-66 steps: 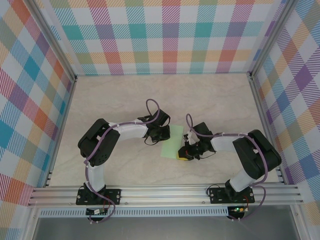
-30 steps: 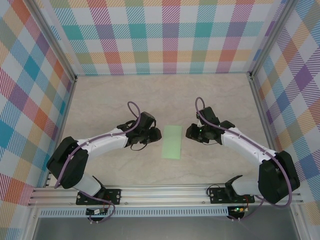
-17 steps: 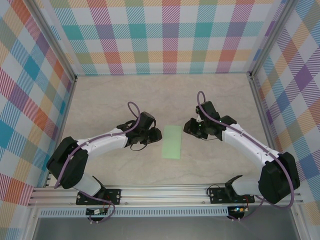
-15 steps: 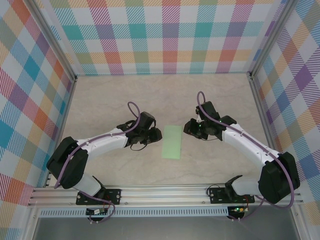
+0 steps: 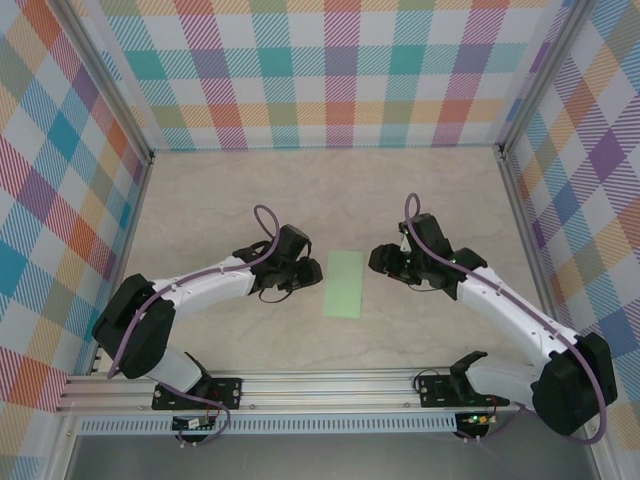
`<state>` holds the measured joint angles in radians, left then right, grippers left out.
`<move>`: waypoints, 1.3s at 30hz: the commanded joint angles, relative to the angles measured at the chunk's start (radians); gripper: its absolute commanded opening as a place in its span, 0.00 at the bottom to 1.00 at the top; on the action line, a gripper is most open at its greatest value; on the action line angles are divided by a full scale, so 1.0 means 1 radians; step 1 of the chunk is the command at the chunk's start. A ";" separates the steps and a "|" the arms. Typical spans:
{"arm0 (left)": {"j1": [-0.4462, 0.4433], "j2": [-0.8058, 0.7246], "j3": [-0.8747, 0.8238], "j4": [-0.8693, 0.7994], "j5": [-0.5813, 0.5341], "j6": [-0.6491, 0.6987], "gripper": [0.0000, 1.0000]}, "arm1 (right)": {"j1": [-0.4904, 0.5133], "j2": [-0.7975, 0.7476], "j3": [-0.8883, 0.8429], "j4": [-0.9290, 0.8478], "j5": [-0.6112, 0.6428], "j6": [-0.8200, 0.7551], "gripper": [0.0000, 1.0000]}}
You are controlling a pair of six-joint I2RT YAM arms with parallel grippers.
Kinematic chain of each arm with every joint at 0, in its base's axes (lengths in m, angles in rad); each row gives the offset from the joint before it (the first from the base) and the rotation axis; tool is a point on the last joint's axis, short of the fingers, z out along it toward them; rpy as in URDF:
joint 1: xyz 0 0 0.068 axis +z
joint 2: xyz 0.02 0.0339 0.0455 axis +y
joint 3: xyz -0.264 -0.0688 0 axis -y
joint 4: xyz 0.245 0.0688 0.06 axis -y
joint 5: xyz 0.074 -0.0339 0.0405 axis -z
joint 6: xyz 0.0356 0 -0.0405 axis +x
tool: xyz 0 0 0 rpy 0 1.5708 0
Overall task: Fold a paper plane with a square sheet of paper (pick it up from the middle)
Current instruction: Fold the triangle a second time at the center of the table.
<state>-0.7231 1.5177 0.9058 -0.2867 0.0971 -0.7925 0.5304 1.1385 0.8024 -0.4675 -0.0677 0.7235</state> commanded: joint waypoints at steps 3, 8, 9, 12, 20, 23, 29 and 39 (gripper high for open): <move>0.011 0.061 0.046 0.038 0.040 -0.024 0.35 | -0.016 0.144 -0.007 -0.024 -0.011 -0.070 0.62; 0.017 0.109 0.050 0.092 0.068 -0.052 0.38 | -0.024 0.348 0.004 0.146 -0.303 -0.041 0.46; 0.020 0.122 0.052 0.105 0.082 -0.058 0.38 | -0.024 0.377 0.008 0.179 -0.334 -0.037 0.41; 0.024 0.142 0.053 0.129 0.102 -0.069 0.38 | -0.026 0.420 0.021 0.220 -0.351 -0.026 0.38; 0.033 0.184 0.065 0.133 0.107 -0.082 0.38 | -0.030 0.499 0.064 0.218 -0.353 -0.036 0.38; 0.033 0.186 0.062 0.130 0.101 -0.084 0.38 | -0.033 0.522 0.066 0.230 -0.356 -0.029 0.38; 0.033 0.191 0.068 0.123 0.101 -0.084 0.38 | -0.038 0.544 0.056 0.217 -0.328 -0.031 0.38; 0.033 0.218 0.078 0.130 0.112 -0.085 0.38 | -0.048 0.556 0.012 0.254 -0.332 -0.030 0.39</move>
<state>-0.7013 1.7161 0.9653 -0.1604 0.1944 -0.8719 0.4900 1.6749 0.8349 -0.2409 -0.3943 0.6952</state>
